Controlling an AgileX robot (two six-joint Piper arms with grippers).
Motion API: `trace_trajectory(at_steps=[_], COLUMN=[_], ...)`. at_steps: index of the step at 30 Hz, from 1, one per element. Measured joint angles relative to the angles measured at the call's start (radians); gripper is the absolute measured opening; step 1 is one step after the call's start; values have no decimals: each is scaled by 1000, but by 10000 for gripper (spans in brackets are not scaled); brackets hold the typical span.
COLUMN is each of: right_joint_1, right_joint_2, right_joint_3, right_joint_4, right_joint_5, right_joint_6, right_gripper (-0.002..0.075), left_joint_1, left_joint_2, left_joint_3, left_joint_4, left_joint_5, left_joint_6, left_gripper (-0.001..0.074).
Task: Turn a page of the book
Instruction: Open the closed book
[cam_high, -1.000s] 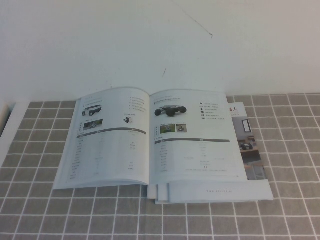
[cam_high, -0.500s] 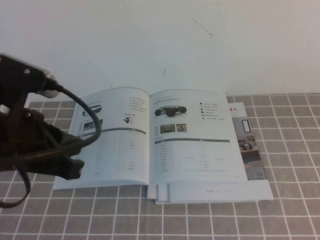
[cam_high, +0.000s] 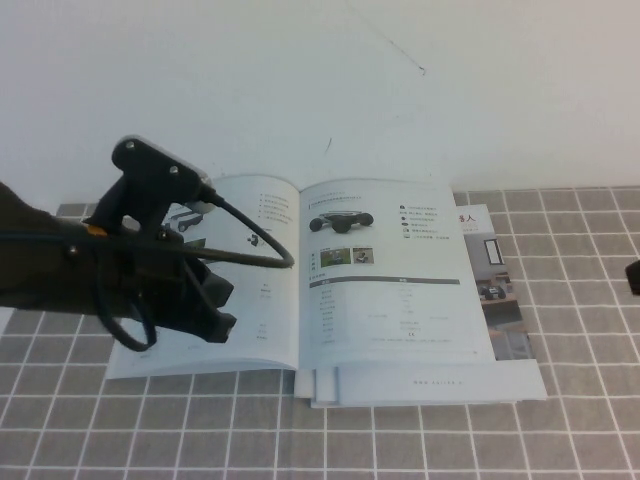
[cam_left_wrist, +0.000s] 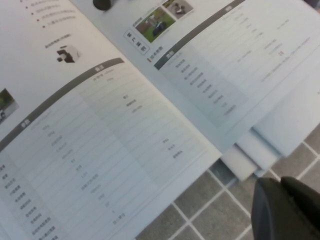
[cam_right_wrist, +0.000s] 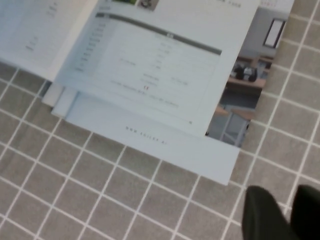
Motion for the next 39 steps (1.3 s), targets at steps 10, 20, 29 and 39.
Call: trace_trajectory(at_steps=[10, 20, 29, 39], right_joint_1=[2, 2, 2, 2], right_joint_2=[197, 463, 670, 781], right_joint_3=[36, 39, -74, -145], right_joint_4=[504, 659, 679, 694], right_joint_5=[-65, -223, -240, -254], right_joint_6=[-352, -479, -514, -545], right_gripper=[340, 347, 351, 353], left_joint_1=[0, 0, 47, 57], left_joint_2=[271, 481, 640, 698], left_joint_3=[-11, -206, -276, -288], left_joint_4=[-195, -418, -311, -312], left_joint_5=[-185, -41, -8, -1], left_joint_6=[182, 380, 255, 254], left_gripper=[-4, -4, -4, -4])
